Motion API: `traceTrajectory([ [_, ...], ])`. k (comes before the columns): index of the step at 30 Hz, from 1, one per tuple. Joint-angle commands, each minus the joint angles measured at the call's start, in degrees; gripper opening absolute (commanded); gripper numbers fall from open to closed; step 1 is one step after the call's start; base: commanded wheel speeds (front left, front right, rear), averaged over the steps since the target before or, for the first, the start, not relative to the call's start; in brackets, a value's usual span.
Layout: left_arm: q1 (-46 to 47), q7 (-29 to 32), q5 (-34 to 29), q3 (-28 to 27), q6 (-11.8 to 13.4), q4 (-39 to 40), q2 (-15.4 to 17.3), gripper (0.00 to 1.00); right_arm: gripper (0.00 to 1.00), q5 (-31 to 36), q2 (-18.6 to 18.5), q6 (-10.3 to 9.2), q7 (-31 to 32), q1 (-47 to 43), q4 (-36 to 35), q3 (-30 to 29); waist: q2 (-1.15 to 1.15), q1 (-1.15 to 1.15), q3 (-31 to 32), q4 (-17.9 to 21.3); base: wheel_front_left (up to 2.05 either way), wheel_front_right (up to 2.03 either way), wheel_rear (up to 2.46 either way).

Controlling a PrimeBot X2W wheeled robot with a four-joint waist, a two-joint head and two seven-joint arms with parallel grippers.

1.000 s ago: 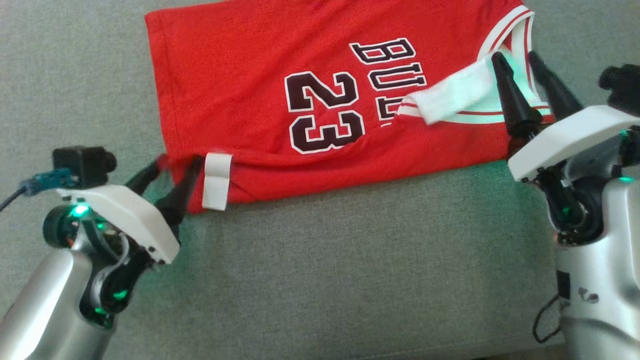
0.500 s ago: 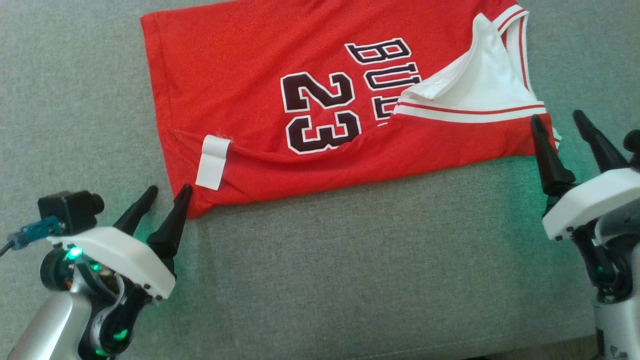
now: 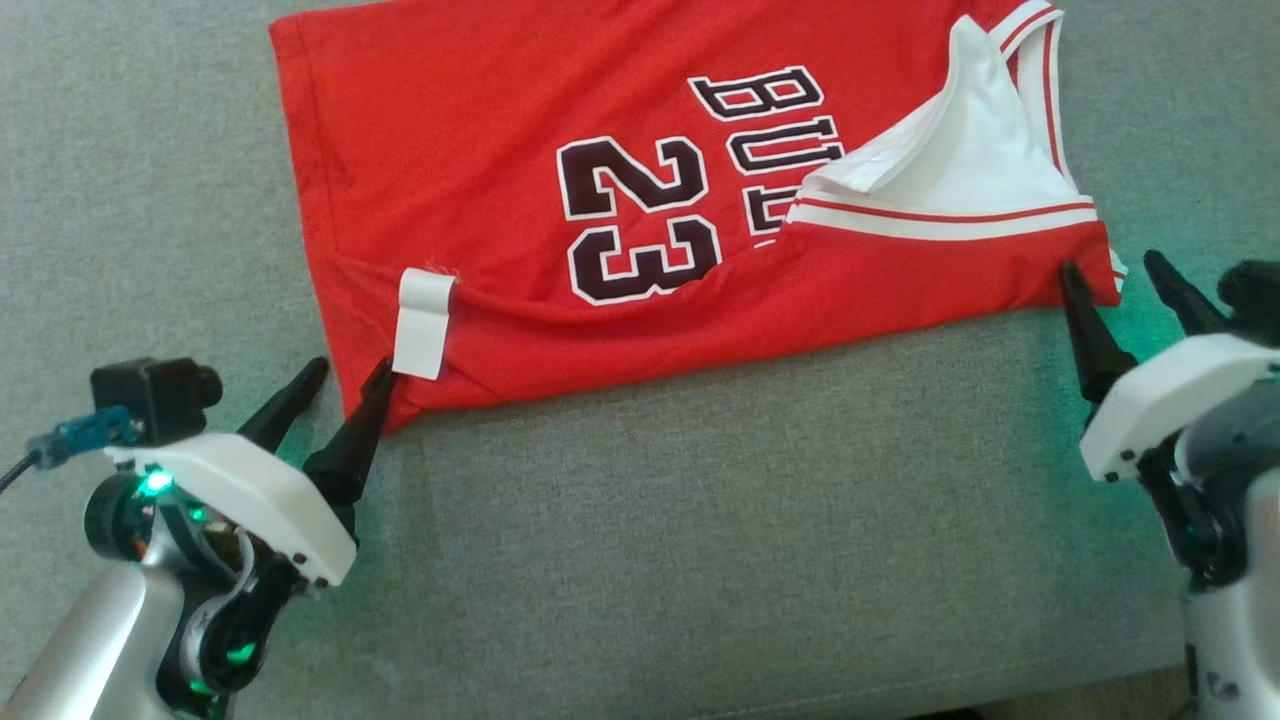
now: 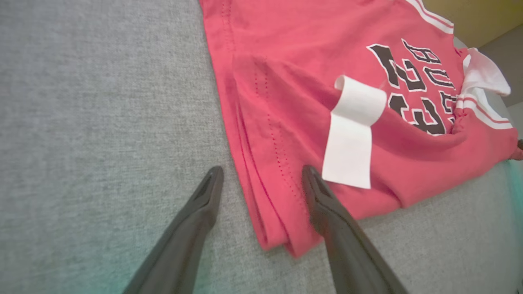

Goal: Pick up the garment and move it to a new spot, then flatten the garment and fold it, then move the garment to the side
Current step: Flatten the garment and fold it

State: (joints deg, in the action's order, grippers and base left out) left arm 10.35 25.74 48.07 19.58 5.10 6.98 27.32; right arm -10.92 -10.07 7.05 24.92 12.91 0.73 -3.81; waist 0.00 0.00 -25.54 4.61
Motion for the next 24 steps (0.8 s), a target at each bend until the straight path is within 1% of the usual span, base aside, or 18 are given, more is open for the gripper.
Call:
traceTrajectory([
  [1, 0.68, 1.27, -0.20, -0.86, 0.17, 0.38, 1.66, 1.00, 1.00, 0.49, -0.86, 0.44, 0.72, 1.38, -1.50, 1.22, 0.00, 0.00, -0.16, 0.03, 0.00, 0.00, 0.00],
  [9, 0.97, 3.13, -0.03, 0.77, -0.44, -0.42, 1.91, 1.00, 1.00, -1.37, -1.97, 0.44, 5.37, 4.20, 2.87, 3.77, 0.00, 0.00, -0.98, -0.19, 0.00, 0.00, 0.00],
  [14, 0.50, 4.14, 0.41, 2.28, -1.28, -0.81, 1.62, 1.00, 1.00, -2.90, -2.96, 0.44, 7.29, 4.57, 4.52, 5.02, 0.00, 0.00, -0.66, -0.35, 0.00, 0.00, 0.00],
  [15, 0.32, 4.51, 0.62, 2.71, -1.57, -0.75, 1.55, 0.86, 1.00, -3.46, -3.09, 0.44, 7.76, 4.61, 4.82, 5.35, 0.00, 0.00, -0.56, -0.35, 0.00, 0.00, 0.00],
  [16, 0.13, 4.78, 0.81, 3.06, -1.80, -0.64, 1.48, 0.62, 1.00, -4.05, -3.30, 0.44, 8.31, 4.63, 5.11, 5.81, 0.00, 0.00, -0.45, -0.35, 0.00, 0.00, 0.00],
  [17, -0.04, 4.89, 0.88, 3.32, -1.90, -0.52, 1.40, 0.45, 1.00, -4.67, -3.52, 0.44, 8.84, 4.61, 5.35, 6.20, 0.00, 0.00, -0.31, -0.35, 0.00, 0.00, 0.00],
  [18, -0.20, 4.98, 0.98, 3.59, -2.06, -0.41, 1.30, 0.25, 0.49, -5.20, -3.73, 0.44, 9.22, 4.62, 5.50, 6.42, 0.00, 0.00, -0.18, -0.35, 0.00, 0.00, 0.00],
  [19, -0.33, 5.10, 1.14, 3.81, -2.26, -0.35, 1.23, 0.00, 0.00, -5.83, -3.85, 0.44, 9.58, 4.58, 5.64, 6.56, 0.00, 0.00, -0.03, -0.37, 0.00, 0.00, 0.00],
  [24, -0.87, 5.00, 2.59, 3.77, -3.37, -1.05, 1.08, 0.00, 0.00, -9.39, -5.00, 0.44, 10.56, 3.96, 5.54, 7.37, 0.00, 0.00, 1.55, -0.38, 0.00, 0.00, 0.00],
])
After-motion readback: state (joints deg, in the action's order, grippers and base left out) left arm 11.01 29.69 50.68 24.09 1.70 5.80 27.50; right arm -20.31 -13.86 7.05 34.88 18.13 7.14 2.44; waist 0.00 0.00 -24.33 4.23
